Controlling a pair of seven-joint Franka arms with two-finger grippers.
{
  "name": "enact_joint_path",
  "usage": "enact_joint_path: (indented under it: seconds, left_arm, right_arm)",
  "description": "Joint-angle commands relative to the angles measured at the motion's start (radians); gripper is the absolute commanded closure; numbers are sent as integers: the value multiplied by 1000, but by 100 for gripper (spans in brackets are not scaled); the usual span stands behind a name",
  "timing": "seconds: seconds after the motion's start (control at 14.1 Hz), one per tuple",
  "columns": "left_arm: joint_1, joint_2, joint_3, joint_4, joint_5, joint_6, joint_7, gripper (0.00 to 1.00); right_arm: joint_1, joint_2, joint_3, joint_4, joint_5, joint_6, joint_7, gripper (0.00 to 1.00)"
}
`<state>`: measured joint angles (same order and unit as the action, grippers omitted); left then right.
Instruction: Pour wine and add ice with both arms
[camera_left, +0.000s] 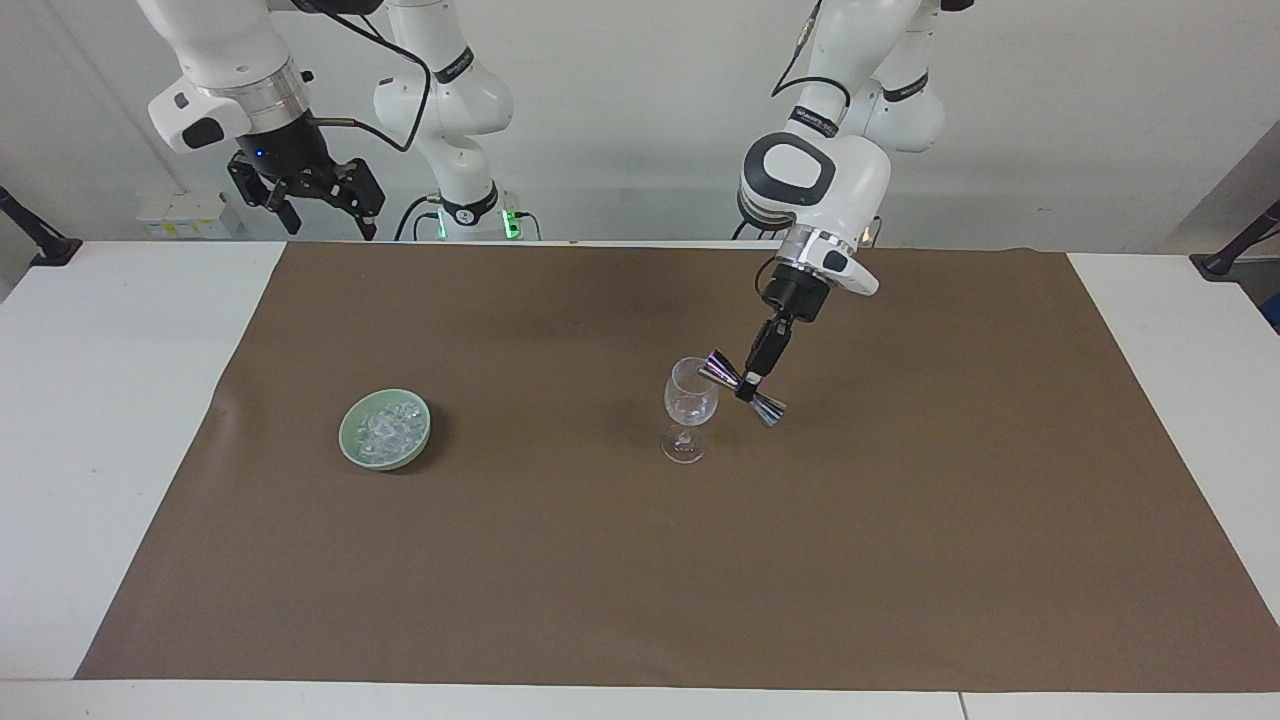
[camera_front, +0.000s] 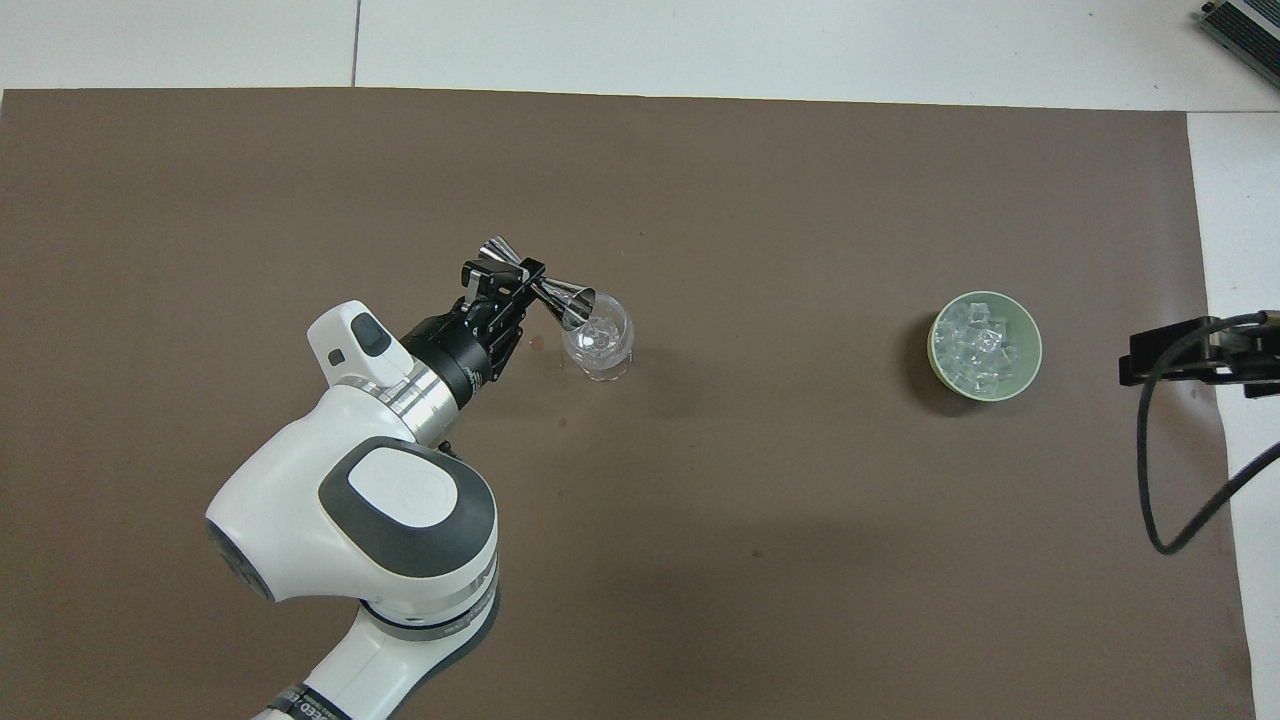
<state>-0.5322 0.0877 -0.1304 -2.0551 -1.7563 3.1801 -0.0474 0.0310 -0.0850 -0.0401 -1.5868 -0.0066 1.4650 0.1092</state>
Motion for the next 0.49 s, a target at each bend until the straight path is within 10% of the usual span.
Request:
enact_joint_path:
  seconds: [0.0,0.42]
  left_arm:
    - [-22,9,12,18,9,37,8,100]
    - [-22,14,6,35,21,54,64,100]
  right_arm:
    - [-5,-22,-1,-24,16,-2,-19,0]
    - [-5,-22,-1,-22,16,-2,-19,0]
